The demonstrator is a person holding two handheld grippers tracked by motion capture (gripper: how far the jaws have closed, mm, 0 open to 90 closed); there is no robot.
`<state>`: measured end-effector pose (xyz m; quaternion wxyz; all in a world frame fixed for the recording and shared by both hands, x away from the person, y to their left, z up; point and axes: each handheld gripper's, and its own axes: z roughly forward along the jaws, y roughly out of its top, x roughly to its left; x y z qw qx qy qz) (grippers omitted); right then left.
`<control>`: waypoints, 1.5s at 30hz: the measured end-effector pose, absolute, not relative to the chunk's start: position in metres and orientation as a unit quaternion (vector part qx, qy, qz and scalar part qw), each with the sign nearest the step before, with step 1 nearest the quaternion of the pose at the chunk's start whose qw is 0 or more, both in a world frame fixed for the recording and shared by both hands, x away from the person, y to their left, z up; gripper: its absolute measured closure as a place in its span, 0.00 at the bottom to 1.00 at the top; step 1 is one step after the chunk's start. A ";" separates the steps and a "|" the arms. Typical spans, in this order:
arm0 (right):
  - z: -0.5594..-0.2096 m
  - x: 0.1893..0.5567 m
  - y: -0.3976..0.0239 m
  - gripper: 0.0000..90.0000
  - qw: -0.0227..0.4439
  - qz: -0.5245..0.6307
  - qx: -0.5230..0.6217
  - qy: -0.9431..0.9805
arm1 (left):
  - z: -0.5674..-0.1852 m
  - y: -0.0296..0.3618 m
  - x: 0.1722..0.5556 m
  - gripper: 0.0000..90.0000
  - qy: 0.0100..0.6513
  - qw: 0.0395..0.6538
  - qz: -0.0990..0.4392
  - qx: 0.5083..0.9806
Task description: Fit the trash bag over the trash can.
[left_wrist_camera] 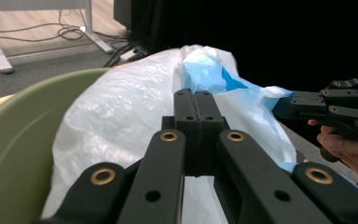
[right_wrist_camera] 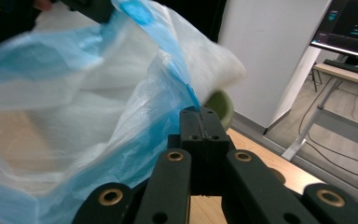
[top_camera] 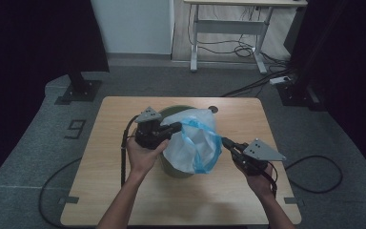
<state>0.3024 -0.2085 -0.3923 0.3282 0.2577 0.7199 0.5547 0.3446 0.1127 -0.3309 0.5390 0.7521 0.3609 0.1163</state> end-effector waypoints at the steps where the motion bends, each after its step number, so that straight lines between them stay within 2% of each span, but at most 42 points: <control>1: -0.392 0.302 -0.210 0.99 0.330 0.554 0.258 0.720 | -0.330 0.117 0.344 1.00 0.363 0.541 0.118 0.749; 15: -0.384 0.307 -0.215 0.99 0.352 0.541 0.263 0.717 | -0.326 0.173 0.341 1.00 0.396 0.565 0.130 0.712; 25: -0.388 0.303 -0.223 0.99 0.353 0.539 0.268 0.716 | -0.332 0.185 0.341 1.00 0.404 0.563 0.132 0.709; 35: -0.375 0.326 -0.247 0.99 0.374 0.537 0.314 0.688 | -0.325 0.196 0.343 1.00 0.407 0.574 0.135 0.697; 41: -0.374 0.319 -0.246 0.99 0.356 0.555 0.306 0.687 | -0.328 0.192 0.341 1.00 0.402 0.575 0.129 0.701; 42: -0.374 0.316 -0.243 0.98 0.352 0.559 0.300 0.689 | -0.328 0.190 0.341 1.00 0.400 0.574 0.128 0.703; 45: -0.374 0.307 -0.236 0.87 0.331 0.573 0.282 0.695 | -0.328 0.185 0.340 1.00 0.396 0.570 0.128 0.708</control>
